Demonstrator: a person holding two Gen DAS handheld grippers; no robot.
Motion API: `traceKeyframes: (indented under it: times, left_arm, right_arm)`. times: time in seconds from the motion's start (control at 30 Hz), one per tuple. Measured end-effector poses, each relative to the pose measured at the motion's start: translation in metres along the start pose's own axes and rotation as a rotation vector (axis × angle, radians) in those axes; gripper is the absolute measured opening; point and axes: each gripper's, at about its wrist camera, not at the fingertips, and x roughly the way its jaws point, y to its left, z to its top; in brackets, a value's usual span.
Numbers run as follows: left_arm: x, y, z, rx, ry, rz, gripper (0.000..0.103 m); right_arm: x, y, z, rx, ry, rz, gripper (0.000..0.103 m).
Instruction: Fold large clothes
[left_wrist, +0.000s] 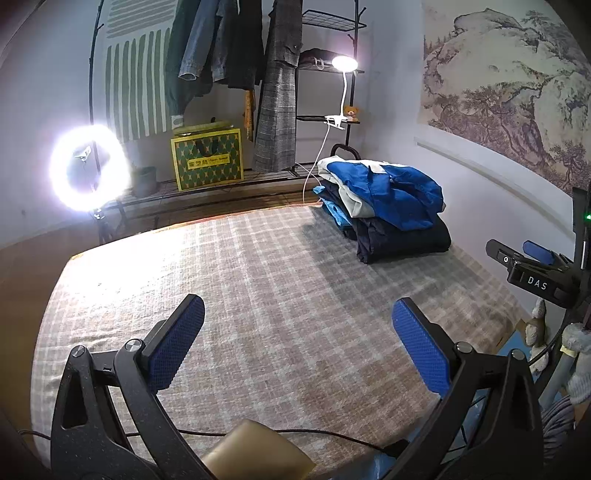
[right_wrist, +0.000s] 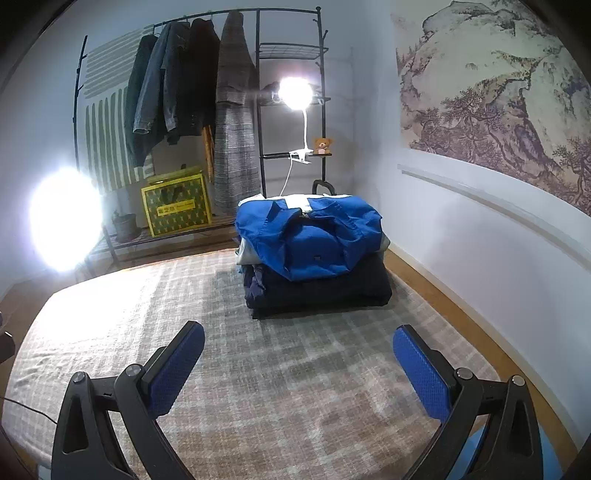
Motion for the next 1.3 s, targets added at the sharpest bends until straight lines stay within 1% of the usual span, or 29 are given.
traceKeyframes:
  times: [0.43, 1.3]
  left_arm:
    - [-0.016, 0.007, -0.002, -0.017, -0.034, 0.009, 0.103]
    - [-0.026, 0.006, 0.003, -0.009, -0.05, 0.0, 0.103]
  right_arm:
    - [0.001, 0.005, -0.001, -0.003, 0.006, -0.002, 0.103]
    - [0.006, 0.005, -0.003, 0.008, 0.028, 0.006, 0.103]
